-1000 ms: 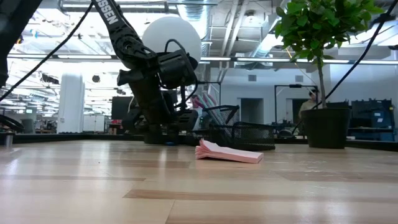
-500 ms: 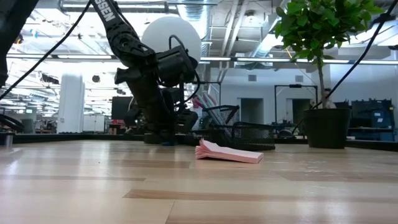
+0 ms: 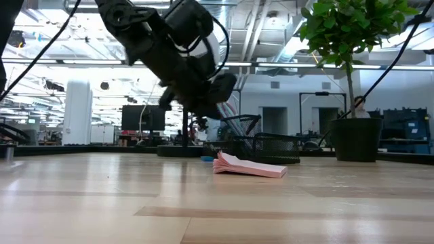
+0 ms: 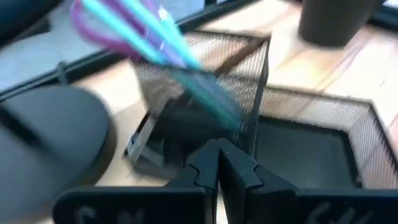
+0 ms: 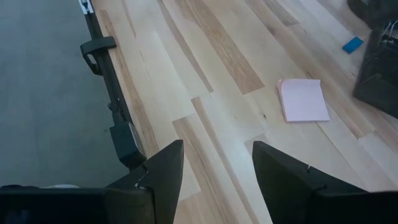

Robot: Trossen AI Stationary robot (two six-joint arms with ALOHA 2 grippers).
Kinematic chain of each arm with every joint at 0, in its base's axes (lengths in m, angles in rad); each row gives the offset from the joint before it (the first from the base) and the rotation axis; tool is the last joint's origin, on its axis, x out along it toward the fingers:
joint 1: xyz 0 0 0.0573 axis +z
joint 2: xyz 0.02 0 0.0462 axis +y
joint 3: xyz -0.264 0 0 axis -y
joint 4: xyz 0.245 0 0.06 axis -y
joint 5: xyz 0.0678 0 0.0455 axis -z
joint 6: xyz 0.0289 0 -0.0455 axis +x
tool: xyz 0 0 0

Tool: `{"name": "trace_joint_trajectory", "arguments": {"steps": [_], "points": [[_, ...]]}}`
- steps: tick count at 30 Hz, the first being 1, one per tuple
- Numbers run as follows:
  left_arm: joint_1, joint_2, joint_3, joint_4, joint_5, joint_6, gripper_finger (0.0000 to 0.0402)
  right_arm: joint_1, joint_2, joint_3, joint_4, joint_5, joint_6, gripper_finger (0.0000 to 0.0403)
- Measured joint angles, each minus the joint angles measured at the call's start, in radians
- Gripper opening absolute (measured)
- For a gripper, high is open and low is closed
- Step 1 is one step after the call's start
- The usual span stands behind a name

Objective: Pick and place office supplies into organizer
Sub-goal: Put the blue eraser into the desk organizer

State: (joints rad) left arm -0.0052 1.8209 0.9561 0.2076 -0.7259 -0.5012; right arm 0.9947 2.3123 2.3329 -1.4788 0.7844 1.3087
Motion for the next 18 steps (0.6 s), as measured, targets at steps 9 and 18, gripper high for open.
{"name": "trace_joint_trajectory", "arguments": {"steps": [9, 18], "points": [[0.026, 0.007, 0.001, -0.066, 0.155, 0.197, 0.0010, 0.000, 0.000, 0.000, 0.004, -0.001, 0.000, 0.0189], [0.051, 0.007, 0.001, -0.146, 0.371, 0.275, 0.0097, 0.003, 0.000, 0.000, 0.007, -0.001, 0.000, 0.0189]]}}
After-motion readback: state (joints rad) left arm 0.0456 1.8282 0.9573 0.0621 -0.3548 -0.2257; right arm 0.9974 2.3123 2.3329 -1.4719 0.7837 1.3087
